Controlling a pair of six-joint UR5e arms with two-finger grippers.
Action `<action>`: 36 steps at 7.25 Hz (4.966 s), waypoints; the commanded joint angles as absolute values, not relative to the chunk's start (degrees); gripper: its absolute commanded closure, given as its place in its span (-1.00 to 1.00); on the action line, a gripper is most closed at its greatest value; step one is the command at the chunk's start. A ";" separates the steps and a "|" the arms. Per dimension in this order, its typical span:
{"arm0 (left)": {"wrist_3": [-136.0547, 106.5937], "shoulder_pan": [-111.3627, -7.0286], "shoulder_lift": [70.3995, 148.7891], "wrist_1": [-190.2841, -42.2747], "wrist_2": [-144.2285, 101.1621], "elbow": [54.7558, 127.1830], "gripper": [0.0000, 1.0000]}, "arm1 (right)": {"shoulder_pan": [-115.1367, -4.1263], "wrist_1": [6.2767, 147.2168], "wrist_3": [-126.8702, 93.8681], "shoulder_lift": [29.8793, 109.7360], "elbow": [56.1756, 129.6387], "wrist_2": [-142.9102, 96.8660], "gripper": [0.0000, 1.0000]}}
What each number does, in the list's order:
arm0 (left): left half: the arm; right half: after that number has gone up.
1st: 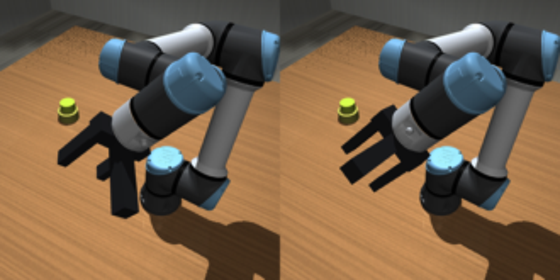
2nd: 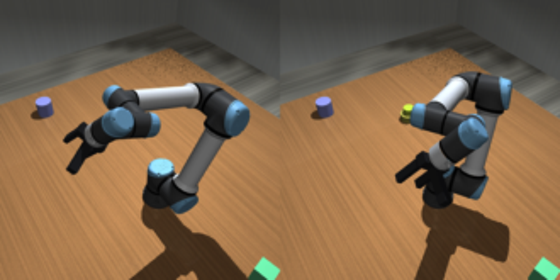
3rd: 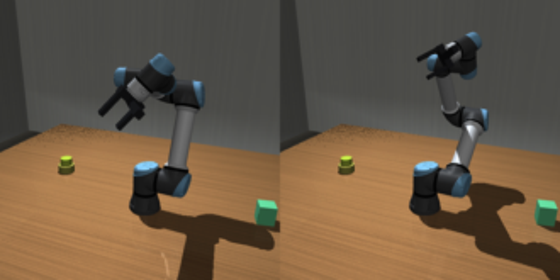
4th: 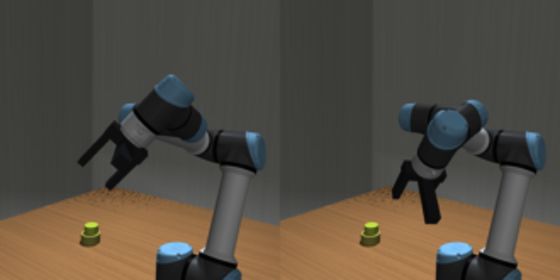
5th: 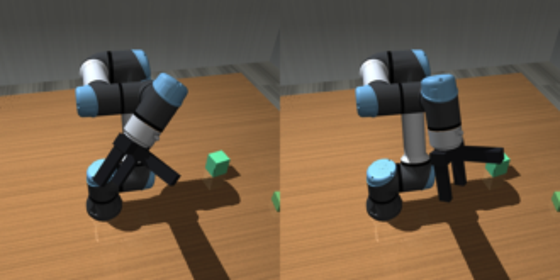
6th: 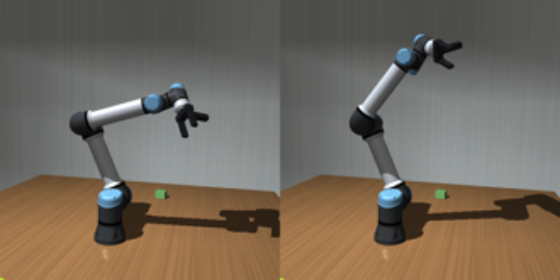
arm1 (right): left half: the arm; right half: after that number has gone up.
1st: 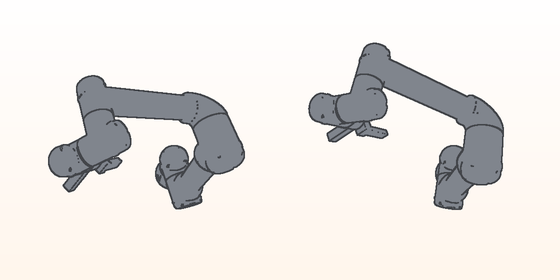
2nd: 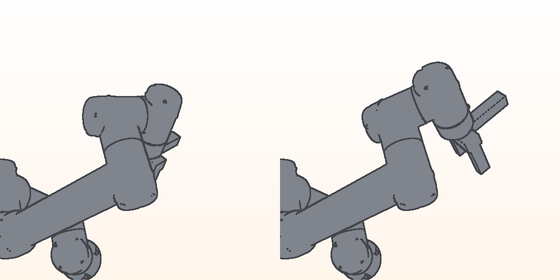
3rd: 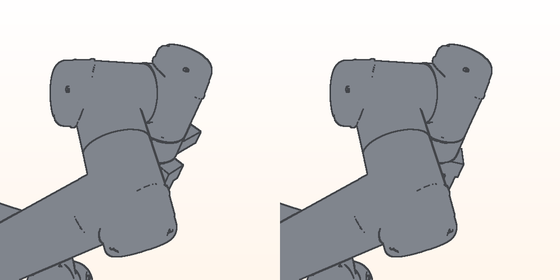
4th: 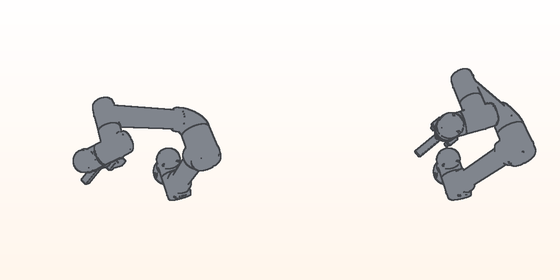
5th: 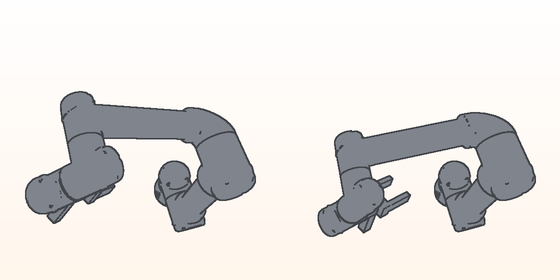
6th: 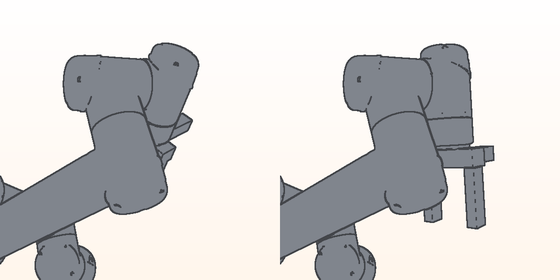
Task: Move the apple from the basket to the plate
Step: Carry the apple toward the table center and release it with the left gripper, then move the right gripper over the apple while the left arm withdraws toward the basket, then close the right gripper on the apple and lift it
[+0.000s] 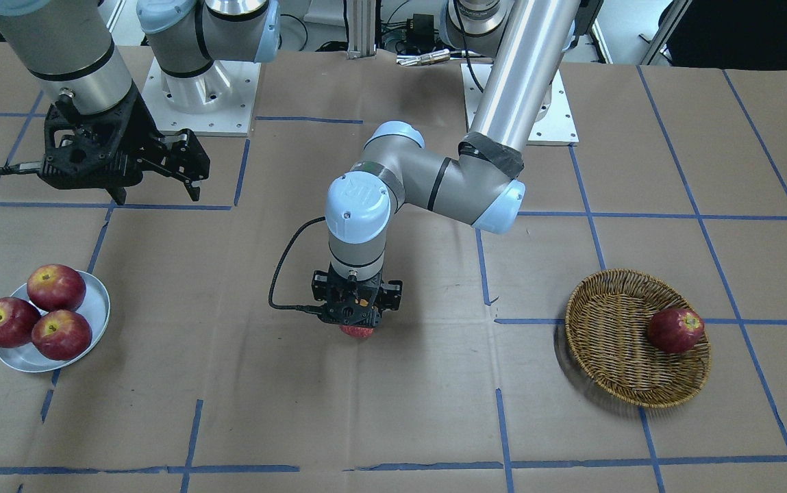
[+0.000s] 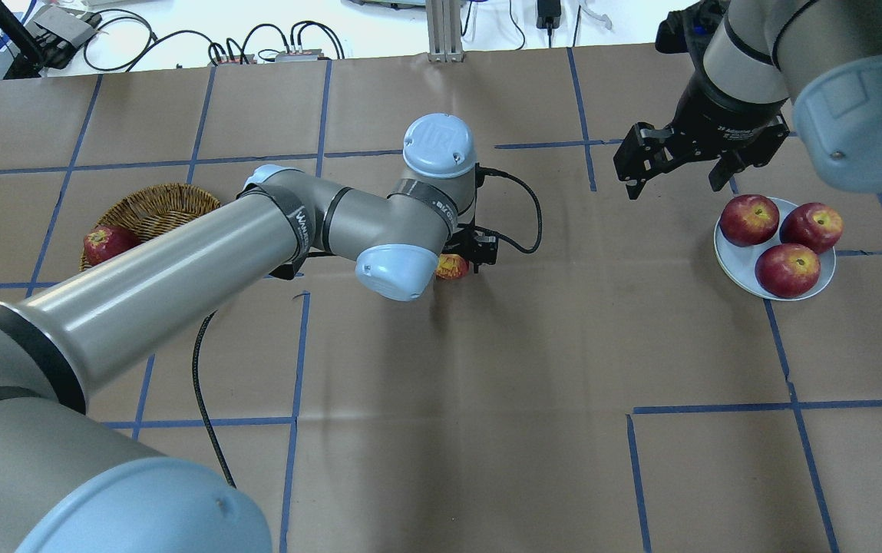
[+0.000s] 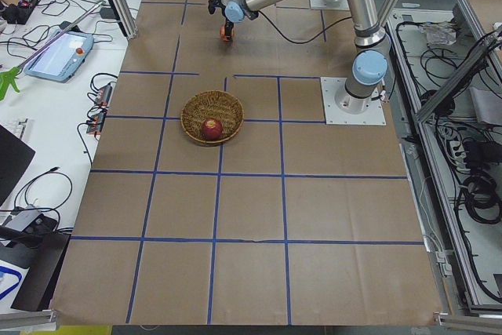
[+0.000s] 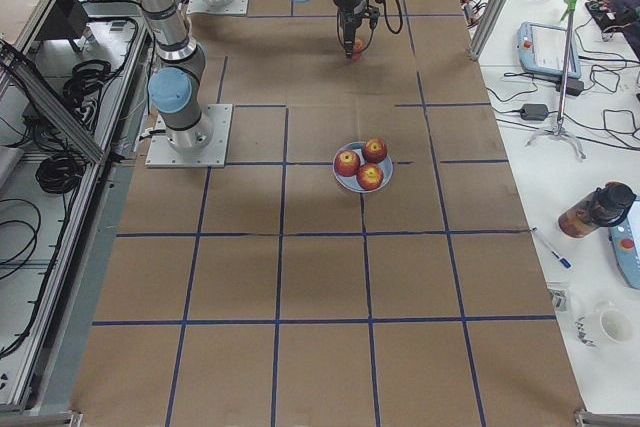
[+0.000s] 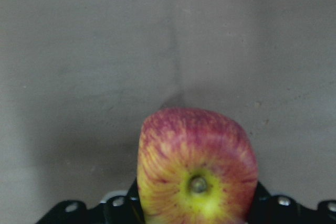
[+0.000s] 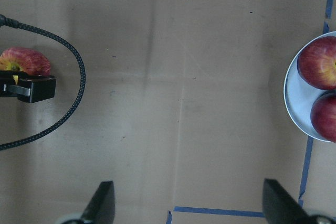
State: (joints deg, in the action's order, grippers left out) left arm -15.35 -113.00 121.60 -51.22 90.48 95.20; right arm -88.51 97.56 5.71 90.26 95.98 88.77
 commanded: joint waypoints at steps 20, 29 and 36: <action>-1.32 -94.75 82.27 -85.96 92.20 101.43 -0.98 | -114.61 133.29 -23.73 62.61 95.89 94.57 -1.00; -1.41 -94.75 82.18 -85.96 92.20 101.60 -0.98 | -114.00 139.22 -22.24 58.62 98.44 94.48 -0.08; -1.41 -94.66 81.30 -86.04 92.37 102.30 -0.98 | -91.99 117.77 2.12 80.83 101.57 93.78 -0.08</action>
State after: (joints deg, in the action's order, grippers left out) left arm -1.41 -94.67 81.35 -86.04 92.31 102.23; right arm -98.02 119.81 -6.71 76.71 98.69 93.89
